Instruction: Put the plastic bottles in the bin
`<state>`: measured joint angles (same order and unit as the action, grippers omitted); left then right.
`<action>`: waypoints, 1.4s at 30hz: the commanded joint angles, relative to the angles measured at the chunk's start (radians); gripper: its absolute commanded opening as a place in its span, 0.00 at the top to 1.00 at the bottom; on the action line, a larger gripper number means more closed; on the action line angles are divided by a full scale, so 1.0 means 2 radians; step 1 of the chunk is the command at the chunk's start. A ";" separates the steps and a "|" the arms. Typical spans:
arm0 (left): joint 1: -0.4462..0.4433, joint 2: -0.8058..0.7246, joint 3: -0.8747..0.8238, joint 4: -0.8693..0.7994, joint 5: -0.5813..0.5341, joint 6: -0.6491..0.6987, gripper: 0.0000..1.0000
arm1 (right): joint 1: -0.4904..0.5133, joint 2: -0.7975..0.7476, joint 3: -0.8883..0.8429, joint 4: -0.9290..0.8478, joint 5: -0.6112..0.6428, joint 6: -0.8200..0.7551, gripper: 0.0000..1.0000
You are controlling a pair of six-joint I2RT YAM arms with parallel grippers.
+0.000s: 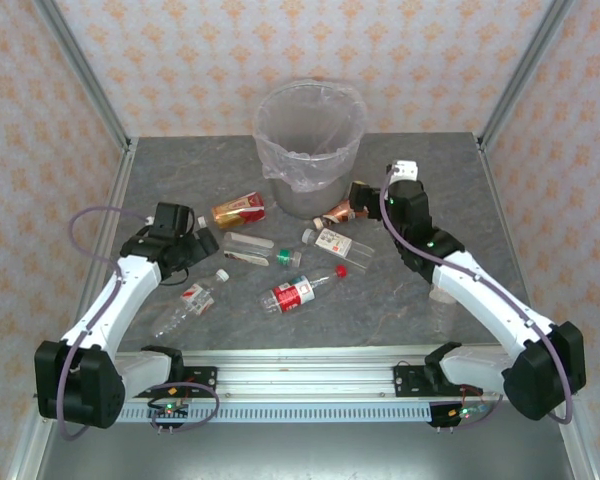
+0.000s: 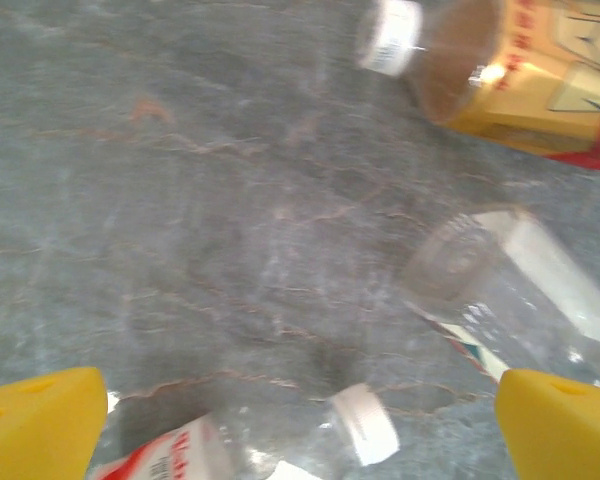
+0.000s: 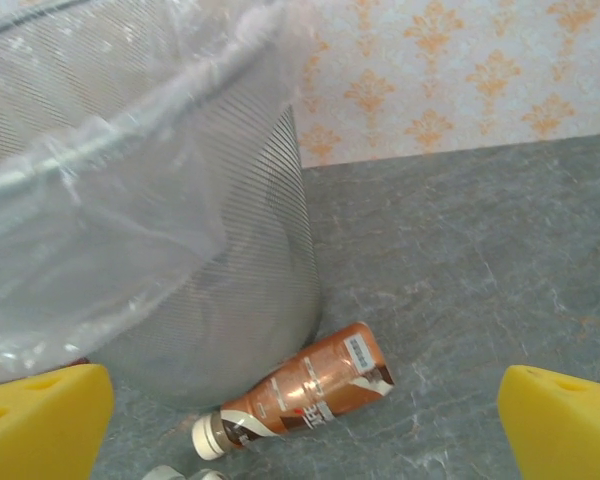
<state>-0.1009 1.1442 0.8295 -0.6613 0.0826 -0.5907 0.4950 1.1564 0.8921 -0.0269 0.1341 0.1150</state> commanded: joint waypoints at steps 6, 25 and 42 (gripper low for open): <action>-0.040 0.024 0.006 0.029 0.001 0.048 0.00 | 0.000 -0.020 -0.044 0.069 0.031 0.031 0.01; -0.086 -0.008 -0.009 -0.134 -0.024 0.009 0.00 | 0.000 -0.012 -0.064 0.079 0.068 0.037 0.01; -0.108 0.039 -0.071 -0.074 -0.076 -0.031 0.00 | -0.001 0.023 -0.054 0.073 0.074 0.038 0.01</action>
<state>-0.3141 1.2137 0.7200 -0.8707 -0.0685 -0.6300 0.4950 1.1770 0.7593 0.1066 0.2630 0.1837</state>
